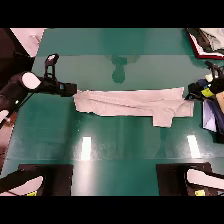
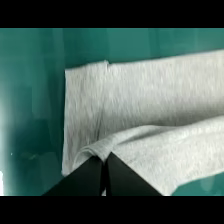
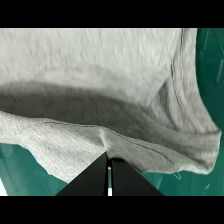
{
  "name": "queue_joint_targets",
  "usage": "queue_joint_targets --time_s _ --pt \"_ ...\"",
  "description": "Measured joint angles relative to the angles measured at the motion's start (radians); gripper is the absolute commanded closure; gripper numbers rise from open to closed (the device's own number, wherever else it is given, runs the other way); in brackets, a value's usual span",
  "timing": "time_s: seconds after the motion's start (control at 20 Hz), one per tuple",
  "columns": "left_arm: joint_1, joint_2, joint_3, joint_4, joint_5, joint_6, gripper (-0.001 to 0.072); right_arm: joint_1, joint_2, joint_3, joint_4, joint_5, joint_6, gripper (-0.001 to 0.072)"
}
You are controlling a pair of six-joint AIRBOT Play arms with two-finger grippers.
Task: Fold the shirts.
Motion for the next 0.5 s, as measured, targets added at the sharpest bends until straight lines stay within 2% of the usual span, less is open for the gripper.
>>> queue_joint_targets --time_s 0.4,0.45,0.5 --pt "0.000 -0.125 0.079 0.002 0.109 -0.007 0.0682 0.005 -0.227 0.222 0.015 -0.051 0.008 0.0692" --pt "-0.001 -0.130 0.081 0.002 0.122 -0.010 0.0513 0.005 -0.241 0.237 0.022 -0.070 0.008 0.0620" --pt "-0.001 -0.133 0.082 0.003 0.134 -0.018 0.0280 0.005 -0.252 0.250 0.031 -0.097 0.011 0.0364"
